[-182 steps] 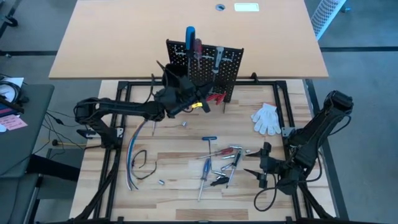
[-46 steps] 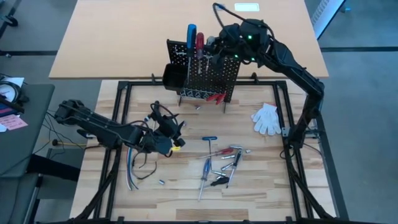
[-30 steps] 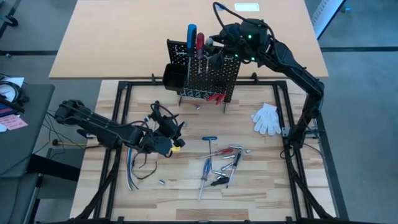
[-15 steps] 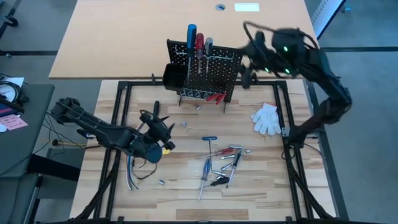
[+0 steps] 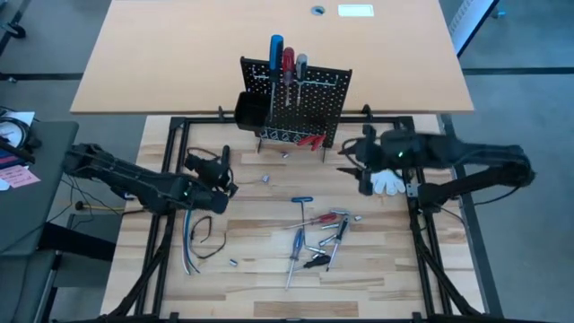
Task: Hang tools onto peg board
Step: Adjust the black pegboard
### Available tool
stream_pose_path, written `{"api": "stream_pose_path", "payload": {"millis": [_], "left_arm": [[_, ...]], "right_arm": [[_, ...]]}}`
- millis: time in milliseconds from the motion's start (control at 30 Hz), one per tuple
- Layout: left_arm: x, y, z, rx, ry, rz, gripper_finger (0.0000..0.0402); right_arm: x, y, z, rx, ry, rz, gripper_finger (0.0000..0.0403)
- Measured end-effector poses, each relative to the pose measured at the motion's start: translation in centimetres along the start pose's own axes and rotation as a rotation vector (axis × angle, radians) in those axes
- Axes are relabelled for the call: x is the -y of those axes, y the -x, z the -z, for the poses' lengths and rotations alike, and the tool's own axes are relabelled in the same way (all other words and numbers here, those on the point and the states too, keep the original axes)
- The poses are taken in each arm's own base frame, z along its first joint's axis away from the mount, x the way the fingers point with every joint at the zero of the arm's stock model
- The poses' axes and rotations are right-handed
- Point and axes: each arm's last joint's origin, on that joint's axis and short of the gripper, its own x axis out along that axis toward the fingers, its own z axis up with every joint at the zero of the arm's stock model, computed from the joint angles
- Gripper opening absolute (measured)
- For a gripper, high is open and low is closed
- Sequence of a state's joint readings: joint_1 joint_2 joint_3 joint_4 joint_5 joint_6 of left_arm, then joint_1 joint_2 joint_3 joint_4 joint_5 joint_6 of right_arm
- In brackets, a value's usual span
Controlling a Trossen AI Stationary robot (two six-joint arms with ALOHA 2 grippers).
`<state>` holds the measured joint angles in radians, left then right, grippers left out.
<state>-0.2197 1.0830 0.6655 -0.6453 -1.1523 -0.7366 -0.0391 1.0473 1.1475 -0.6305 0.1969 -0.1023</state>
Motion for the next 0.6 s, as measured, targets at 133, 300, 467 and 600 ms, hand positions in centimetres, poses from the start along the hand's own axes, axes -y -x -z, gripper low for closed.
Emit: {"api": "stream_pose_path", "payload": {"millis": [133,300,467,600], "left_arm": [[-0.6,-2.3,1.7,-0.006,0.055,0.127,0.0168],[-1.7,-5.6,3.1,0.119,0.098,0.323,0.0168],[-3.4,-8.3,4.4,0.115,0.145,0.263,0.0168],[-3.5,-9.6,5.1,0.063,0.150,0.269,0.0168]], "right_arm": [[0.5,-3.1,6.5,-0.003,-0.099,0.088,0.0214],[1.9,-5.2,12.9,-0.021,-0.271,0.208,0.0214],[2.8,-6.8,16.6,-0.012,-0.346,0.268,0.0214],[3.9,-8.2,17.0,0.096,-0.378,0.241,0.0213]]}}
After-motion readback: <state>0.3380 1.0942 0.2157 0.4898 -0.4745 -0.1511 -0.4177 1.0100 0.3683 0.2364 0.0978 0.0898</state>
